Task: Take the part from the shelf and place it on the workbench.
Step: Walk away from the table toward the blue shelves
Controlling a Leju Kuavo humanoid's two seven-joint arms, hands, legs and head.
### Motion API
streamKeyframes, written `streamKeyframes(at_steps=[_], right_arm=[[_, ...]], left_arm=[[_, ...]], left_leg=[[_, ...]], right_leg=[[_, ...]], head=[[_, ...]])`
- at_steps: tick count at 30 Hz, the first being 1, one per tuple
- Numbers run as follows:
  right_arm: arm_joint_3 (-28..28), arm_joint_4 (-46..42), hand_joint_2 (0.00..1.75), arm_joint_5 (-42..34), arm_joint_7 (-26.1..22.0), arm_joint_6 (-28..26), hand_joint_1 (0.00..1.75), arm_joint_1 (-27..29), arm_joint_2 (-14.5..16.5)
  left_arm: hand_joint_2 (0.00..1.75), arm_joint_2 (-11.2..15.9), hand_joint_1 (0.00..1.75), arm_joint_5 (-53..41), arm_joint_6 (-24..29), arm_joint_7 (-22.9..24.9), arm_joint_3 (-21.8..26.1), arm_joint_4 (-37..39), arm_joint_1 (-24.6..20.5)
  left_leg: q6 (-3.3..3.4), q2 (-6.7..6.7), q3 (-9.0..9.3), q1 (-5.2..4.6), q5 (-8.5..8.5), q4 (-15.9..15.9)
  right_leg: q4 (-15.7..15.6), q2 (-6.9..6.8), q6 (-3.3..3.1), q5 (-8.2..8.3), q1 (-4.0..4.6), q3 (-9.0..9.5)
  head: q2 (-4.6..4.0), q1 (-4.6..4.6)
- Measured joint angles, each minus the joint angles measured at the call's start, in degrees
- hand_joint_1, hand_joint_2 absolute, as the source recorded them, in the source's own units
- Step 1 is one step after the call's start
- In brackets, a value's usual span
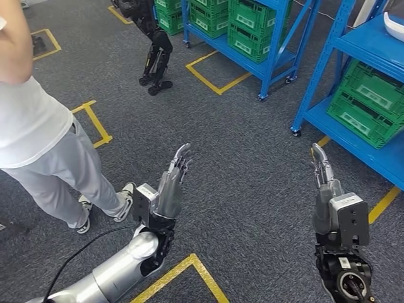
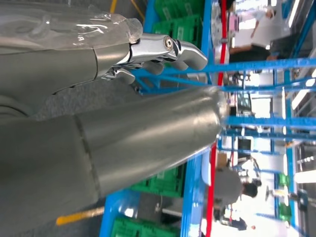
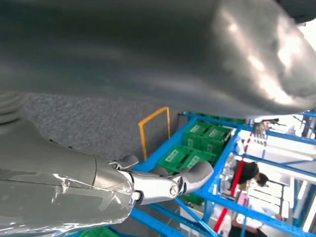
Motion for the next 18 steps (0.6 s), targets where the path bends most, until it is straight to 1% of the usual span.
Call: streamKeyframes(at_steps=[1,2,3,4,5,6,7,8,9,10,11,12,13,14,15,16,17,18], right_arm=[[0.0,0.0,0.00,0.0,0.1,-0.1,0.00,0.1,0.0],[0.0,0.0,0.00,0.0,0.1,-0.1,0.00,0.1,0.0],[-0.1,0.0,0.00,0.0,0.2,-0.2,0.00,0.2,0.0],[-0.1,0.0,0.00,0.0,0.3,-0.3,0.00,0.1,0.0],[-0.1,0.0,0.00,0.1,0.3,-0.4,0.00,0.1,0.0],[0.0,0.0,0.00,0.1,0.3,-0.4,0.00,0.1,0.0],[0.0,0.0,0.00,0.0,0.4,-0.4,0.00,0.2,0.0],[0.0,0.0,0.00,0.0,0.3,-0.5,0.00,0.3,0.0],[0.0,0.0,0.00,-0.1,0.3,-0.5,0.00,0.4,0.0],[0.0,0.1,0.00,-0.1,0.3,-0.5,0.00,0.4,0.0],[0.0,0.1,0.00,-0.2,0.2,-0.5,0.00,0.4,0.0],[0.0,0.1,0.00,-0.3,0.1,-0.5,0.00,0.4,0.0],[0.1,0.1,0.00,-0.4,0.0,-0.5,0.00,0.3,0.0],[0.1,0.1,0.00,-0.4,-0.1,-0.6,0.00,0.3,0.0],[0.1,0.1,0.00,-0.4,-0.1,-0.6,0.00,0.3,0.0],[0.1,0.1,0.00,-0.5,-0.1,-0.6,0.00,0.4,0.0],[0.1,0.1,0.00,-0.5,-0.1,-0.6,0.00,0.4,0.0],[0.1,0.1,0.00,-0.5,-0.1,-0.6,0.00,0.3,0.1]], left_arm=[[0.00,0.0,0.00,0.1,0.1,0.0,0.0,0.0,-0.1],[0.00,-0.1,0.00,0.1,0.1,0.0,0.0,0.0,-0.1],[0.00,-0.1,0.00,0.1,0.1,0.0,0.0,0.0,-0.1],[0.00,-0.2,0.00,0.1,0.1,0.0,0.0,0.0,-0.1],[0.00,-0.2,0.00,0.1,0.1,0.0,0.0,0.0,-0.1],[0.00,-0.2,0.00,0.1,0.1,0.0,0.0,0.0,0.0],[0.00,-0.3,0.00,0.1,0.1,0.0,0.0,0.0,0.0],[0.00,-0.3,0.00,0.2,0.1,0.0,0.0,0.0,0.0],[0.00,-0.3,0.00,0.2,0.1,0.0,0.0,0.0,0.0],[0.00,-0.3,0.00,0.2,0.1,-0.1,0.0,0.0,0.0],[0.00,-0.3,0.00,0.3,0.0,-0.1,0.0,0.0,-0.1],[0.00,-0.3,0.00,0.3,0.0,-0.2,0.0,0.0,-0.1],[0.00,-0.3,0.00,0.4,0.0,-0.3,0.0,0.0,-0.1],[0.00,-0.3,0.00,0.4,0.0,-0.4,0.0,0.0,-0.2],[0.00,-0.3,0.00,0.4,-0.1,-0.5,0.0,0.0,-0.2],[0.00,-0.3,0.00,0.4,-0.1,-0.5,0.0,0.0,-0.2],[0.00,-0.3,0.00,0.4,-0.1,-0.6,0.0,0.0,-0.3],[0.00,-0.3,0.00,0.5,-0.1,-0.7,0.0,0.0,-0.4]], left_leg=[[0.01,0.69,0.18,0.05,0.13,-0.3],[0.12,1.33,0.44,0.15,0.28,-0.7],[0.24,1.98,0.72,0.28,0.44,-1.1],[0.38,2.73,0.98,0.41,0.53,-1.4],[0.49,3.42,1.11,0.33,0.51,-1.5],[0.60,4.12,1.14,0.31,0.45,-1.5],[0.64,4.86,1.15,0.31,0.39,-1.5],[0.59,5.54,1.17,0.34,0.32,-1.5],[0.47,6.20,1.23,0.39,0.22,-1.4],[0.25,6.81,1.34,0.48,0.07,-1.4],[-0.06,7.41,1.47,0.52,-0.17,-1.2],[-0.43,7.94,1.52,0.41,-0.43,-0.9],[-0.79,8.42,1.51,0.26,-0.63,-0.7],[-1.09,8.90,1.47,0.05,-0.76,-0.5],[-1.31,9.44,1.42,-0.12,-0.78,-0.4],[-1.53,10.06,1.47,-0.11,-0.81,-0.3],[-1.82,9.98,1.50,0.02,-1.17,-0.1],[-2.07,9.06,1.16,0.19,-2.04,1.0]], right_leg=[[0.0,0.30,0.33,0.06,-0.15,-0.13],[0.3,-0.38,0.63,-0.20,-0.11,-0.44],[1.4,-1.67,0.92,-0.96,-0.02,-1.04],[3.8,-3.37,1.18,-2.44,0.04,-2.18],[7.3,-5.03,1.45,-4.31,0.02,-3.79],[11.3,-5.90,1.74,-6.13,-0.13,-5.54],[14.6,-6.34,2.01,-7.33,-0.34,-7.06],[16.2,-6.60,2.24,-7.48,-0.55,-7.74],[15.5,-6.88,2.44,-6.59,-0.77,-7.33],[12.6,-7.36,2.61,-4.84,-0.94,-5.81],[8.5,-8.41,2.75,-3.05,-1.00,-3.74],[4.7,-9.61,2.73,-1.77,-0.79,-1.65],[2.0,-10.47,2.41,-1.07,-0.62,-0.26],[0.8,-10.90,1.97,-0.98,-0.42,0.32],[0.7,-10.55,1.41,-1.06,-0.21,0.35],[0.7,-9.80,0.86,-0.97,-0.23,0.14],[0.7,-9.14,0.47,-0.86,-0.21,0.09],[0.6,-8.50,0.09,-0.73,-0.22,0.11]], head=[[0.00,-0.02],[0.00,0.03],[0.00,0.24],[0.00,0.56],[0.00,0.84],[0.00,1.07],[0.00,1.19],[0.00,1.24],[0.00,1.30],[0.00,1.34],[0.00,1.38],[0.00,1.53],[0.00,1.58],[0.00,1.50],[0.00,1.40],[0.00,1.18],[0.00,1.03],[0.00,0.94]])
